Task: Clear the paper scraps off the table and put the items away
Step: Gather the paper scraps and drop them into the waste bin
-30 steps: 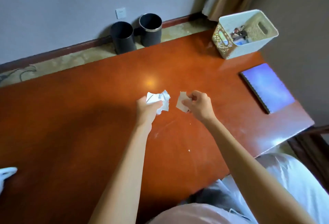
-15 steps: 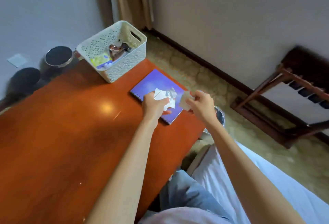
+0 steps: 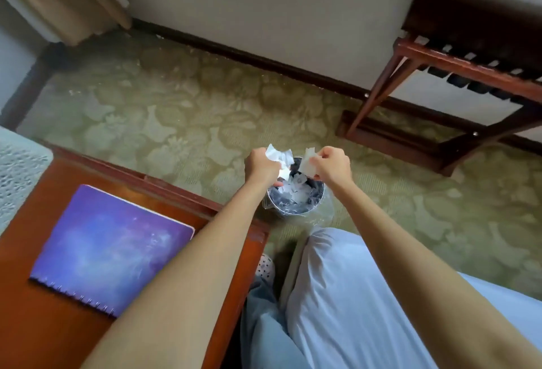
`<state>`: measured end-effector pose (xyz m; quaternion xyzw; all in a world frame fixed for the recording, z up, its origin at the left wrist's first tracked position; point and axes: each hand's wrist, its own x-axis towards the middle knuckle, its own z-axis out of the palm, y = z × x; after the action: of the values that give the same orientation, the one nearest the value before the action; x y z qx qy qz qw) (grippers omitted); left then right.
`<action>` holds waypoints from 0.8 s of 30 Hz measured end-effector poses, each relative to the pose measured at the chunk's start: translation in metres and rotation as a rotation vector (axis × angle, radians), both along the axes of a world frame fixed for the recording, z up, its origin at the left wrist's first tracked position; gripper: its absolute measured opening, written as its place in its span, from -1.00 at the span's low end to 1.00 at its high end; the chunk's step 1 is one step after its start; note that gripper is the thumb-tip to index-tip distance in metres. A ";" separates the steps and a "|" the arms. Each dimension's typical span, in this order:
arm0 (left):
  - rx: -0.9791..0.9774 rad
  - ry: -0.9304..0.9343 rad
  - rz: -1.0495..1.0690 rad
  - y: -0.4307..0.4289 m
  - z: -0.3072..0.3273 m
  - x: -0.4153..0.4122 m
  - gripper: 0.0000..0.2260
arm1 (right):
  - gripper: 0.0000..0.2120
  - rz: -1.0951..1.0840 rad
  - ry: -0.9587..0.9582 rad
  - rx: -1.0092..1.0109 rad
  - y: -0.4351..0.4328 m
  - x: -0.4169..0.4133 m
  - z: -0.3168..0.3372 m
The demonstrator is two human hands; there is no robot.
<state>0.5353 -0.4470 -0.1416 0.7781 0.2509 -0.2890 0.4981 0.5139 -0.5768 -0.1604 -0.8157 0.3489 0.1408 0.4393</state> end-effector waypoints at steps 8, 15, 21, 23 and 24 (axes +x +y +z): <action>0.141 0.208 -0.155 -0.068 -0.163 0.053 -0.72 | -0.74 0.028 0.219 -0.030 -0.041 0.028 -0.160; 0.222 0.363 -0.248 -0.091 -0.297 0.061 -0.61 | -0.71 -0.014 0.344 0.006 -0.050 0.019 -0.306; 0.144 0.488 -0.222 -0.090 -0.349 0.056 -0.59 | -0.80 0.024 0.425 0.121 -0.053 0.018 -0.357; 0.145 0.512 -0.224 -0.087 -0.350 0.054 -0.59 | -0.67 0.040 0.442 0.123 -0.053 0.017 -0.358; 0.151 0.522 -0.215 -0.085 -0.348 0.054 -0.59 | -0.64 0.043 0.447 0.129 -0.053 0.017 -0.356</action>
<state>0.5890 -0.5320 -0.4900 0.7344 0.3072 -0.5112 0.3240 0.5305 -0.6294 -0.5167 -0.7416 0.4106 0.3494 0.3992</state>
